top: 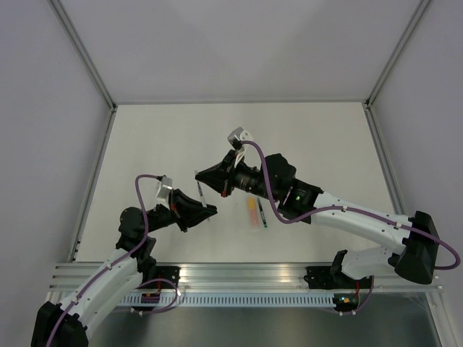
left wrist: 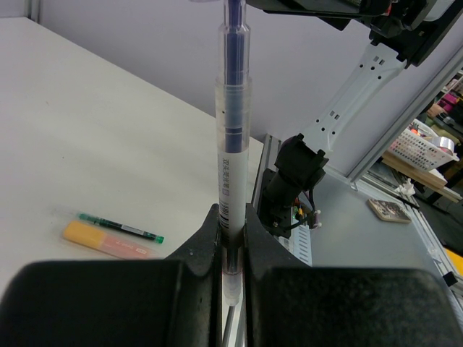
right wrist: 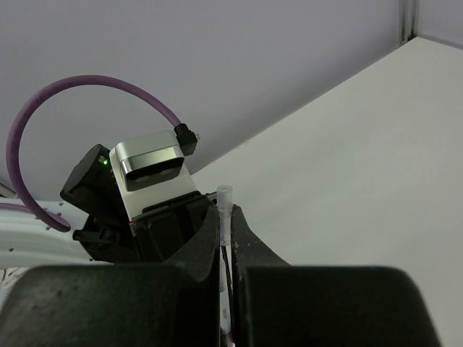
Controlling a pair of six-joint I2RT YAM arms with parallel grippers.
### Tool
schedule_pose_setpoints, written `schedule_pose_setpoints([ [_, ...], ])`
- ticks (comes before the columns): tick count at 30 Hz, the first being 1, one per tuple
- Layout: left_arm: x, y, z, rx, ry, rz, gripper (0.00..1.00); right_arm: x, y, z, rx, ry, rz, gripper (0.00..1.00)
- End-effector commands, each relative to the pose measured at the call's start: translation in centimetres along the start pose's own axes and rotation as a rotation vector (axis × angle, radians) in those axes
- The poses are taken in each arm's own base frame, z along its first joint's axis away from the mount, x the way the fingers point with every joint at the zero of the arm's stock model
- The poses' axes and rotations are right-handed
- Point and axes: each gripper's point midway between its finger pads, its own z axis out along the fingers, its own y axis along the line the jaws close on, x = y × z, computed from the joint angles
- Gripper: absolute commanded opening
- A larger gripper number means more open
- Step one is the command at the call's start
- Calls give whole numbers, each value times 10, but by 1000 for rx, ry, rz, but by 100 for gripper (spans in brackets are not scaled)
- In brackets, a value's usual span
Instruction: Insert the pens into the pen caps
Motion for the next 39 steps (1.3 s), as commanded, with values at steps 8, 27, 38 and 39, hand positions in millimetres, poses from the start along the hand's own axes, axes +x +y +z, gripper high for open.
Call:
schedule_pose_setpoints([
  [8, -5, -1, 1, 5, -17, 26, 2, -34, 16, 0, -27, -63, -28, 0],
  [27, -5, -1, 2, 11, -14, 11, 2, -20, 20, 1, -49, -35, -21, 0],
  [38, -5, -2, 2, 11, -15, 14, 2, -16, 12, -2, -16, -27, -57, 0],
  [39, -5, -2, 2, 11, -17, 15, 2, -15, 13, -2, -16, -25, -58, 0],
])
